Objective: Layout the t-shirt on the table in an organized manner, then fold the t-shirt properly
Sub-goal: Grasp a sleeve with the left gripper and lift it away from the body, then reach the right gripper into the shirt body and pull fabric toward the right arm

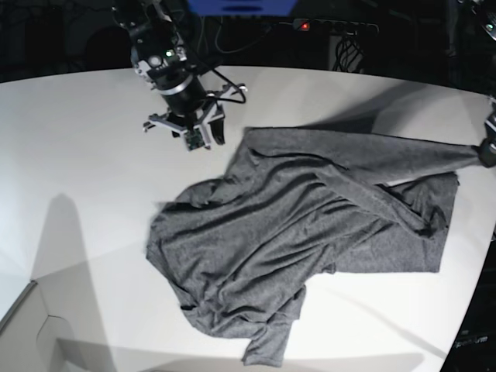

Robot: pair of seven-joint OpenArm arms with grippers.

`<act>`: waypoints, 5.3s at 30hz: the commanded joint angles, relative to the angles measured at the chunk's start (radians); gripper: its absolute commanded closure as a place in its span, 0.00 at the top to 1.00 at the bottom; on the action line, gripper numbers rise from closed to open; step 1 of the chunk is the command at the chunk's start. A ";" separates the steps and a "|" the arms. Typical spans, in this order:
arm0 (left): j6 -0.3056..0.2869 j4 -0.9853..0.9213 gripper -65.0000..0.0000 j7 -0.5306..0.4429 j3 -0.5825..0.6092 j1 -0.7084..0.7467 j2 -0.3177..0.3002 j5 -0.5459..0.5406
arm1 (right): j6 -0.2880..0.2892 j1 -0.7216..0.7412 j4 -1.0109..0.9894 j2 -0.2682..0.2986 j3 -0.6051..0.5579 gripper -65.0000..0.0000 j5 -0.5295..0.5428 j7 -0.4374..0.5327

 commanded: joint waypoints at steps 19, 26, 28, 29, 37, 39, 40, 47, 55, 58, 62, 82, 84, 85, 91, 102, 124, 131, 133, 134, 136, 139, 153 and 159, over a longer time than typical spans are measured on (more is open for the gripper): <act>0.008 -0.067 0.00 -0.003 -0.003 0.018 -0.034 -0.034 | 0.002 0.066 -0.113 -0.070 -0.167 0.34 0.005 0.025; 0.008 -0.070 0.00 -0.003 -0.003 0.046 -0.034 -0.034 | 0.002 0.130 -0.203 -0.108 -0.165 0.34 0.003 0.025; 0.008 -0.070 0.00 -0.003 -0.003 0.058 -0.034 -0.034 | 0.000 0.135 -0.202 -0.108 -0.165 0.34 0.003 0.025; 0.008 -0.070 0.00 -0.003 -0.003 0.064 -0.034 -0.034 | 0.000 0.135 -0.197 -0.105 -0.165 0.34 0.003 0.025; 0.008 -0.071 0.00 -0.003 -0.003 0.077 -0.025 -0.033 | 0.000 0.094 -0.151 -0.107 -0.027 0.35 0.005 0.025; 0.008 -0.071 0.00 -0.003 -0.003 0.077 -0.025 -0.033 | 0.000 0.098 -0.157 -0.107 -0.015 0.35 0.005 0.025; 0.008 -0.071 0.00 -0.003 -0.003 0.075 -0.025 -0.033 | 0.000 0.101 -0.157 -0.107 -0.015 0.35 0.005 0.025; 0.008 -0.071 0.00 -0.003 0.008 0.074 -0.025 -0.033 | 0.000 0.107 -0.169 -0.131 -0.016 0.34 0.005 0.025; 0.008 -0.071 0.00 -0.003 0.057 0.077 -0.023 -0.033 | 0.000 0.137 -0.231 -0.136 -0.022 0.30 0.005 0.023; 0.008 -0.071 0.00 -0.003 0.057 0.077 -0.023 -0.033 | 0.000 0.138 -0.229 -0.136 -0.022 0.12 0.005 0.023; 0.008 -0.071 0.00 -0.003 0.057 0.077 -0.029 -0.033 | 0.000 0.140 -0.200 -0.131 -0.016 0.00 0.005 0.023; 0.008 -0.119 0.00 -0.005 0.315 0.043 -0.034 0.195 | 0.002 0.344 0.005 -0.168 -0.122 0.00 0.002 -0.113; 0.008 -0.139 0.00 -0.005 0.364 0.044 -0.034 0.214 | 0.002 0.399 -0.076 -0.188 -0.133 0.00 0.002 -0.113; 0.008 -0.145 0.00 -0.003 0.384 0.047 -0.034 0.216 | 0.002 0.431 -0.122 -0.200 -0.133 0.00 0.002 -0.113; 0.008 -0.131 0.00 0.041 0.419 0.109 -0.102 0.195 | 0.002 0.614 -0.361 -0.256 -0.130 0.00 0.002 -0.081; 0.007 -0.106 0.00 0.070 0.241 0.127 -0.211 0.015 | 0.002 0.753 -0.510 -0.242 -0.127 0.00 0.000 0.017; 0.007 -0.396 0.00 0.070 0.185 -0.247 -0.254 0.021 | 0.000 0.822 -0.679 -0.182 -0.124 0.18 -0.001 0.120; 0.007 -0.422 0.00 0.066 0.185 -0.270 -0.281 0.021 | 0.000 0.694 -0.502 -0.159 -0.048 0.49 -0.001 0.085; 0.007 -0.426 0.00 0.069 0.185 -0.276 -0.281 0.021 | 0.000 0.651 -0.467 -0.157 -0.013 0.56 -0.001 0.085; 0.007 -0.426 0.00 0.069 0.185 -0.276 -0.281 0.021 | 0.000 0.631 -0.458 -0.157 0.010 0.58 -0.001 0.085; 0.007 -0.426 0.00 0.067 0.185 -0.276 -0.281 0.021 | 0.000 0.603 -0.458 -0.157 0.057 0.59 -0.001 0.088; 0.007 -0.426 0.00 0.067 0.185 -0.279 -0.281 0.021 | 0.000 0.568 -0.452 -0.156 0.117 0.59 -0.001 0.086; 0.007 -0.426 0.00 0.064 0.179 -0.281 -0.283 0.017 | 0.000 0.489 -0.561 -0.081 0.153 0.59 -0.001 0.095; 0.007 -0.418 0.00 0.070 0.177 -0.273 -0.283 0.013 | -0.001 0.551 -0.662 -0.012 0.183 0.59 -0.001 0.094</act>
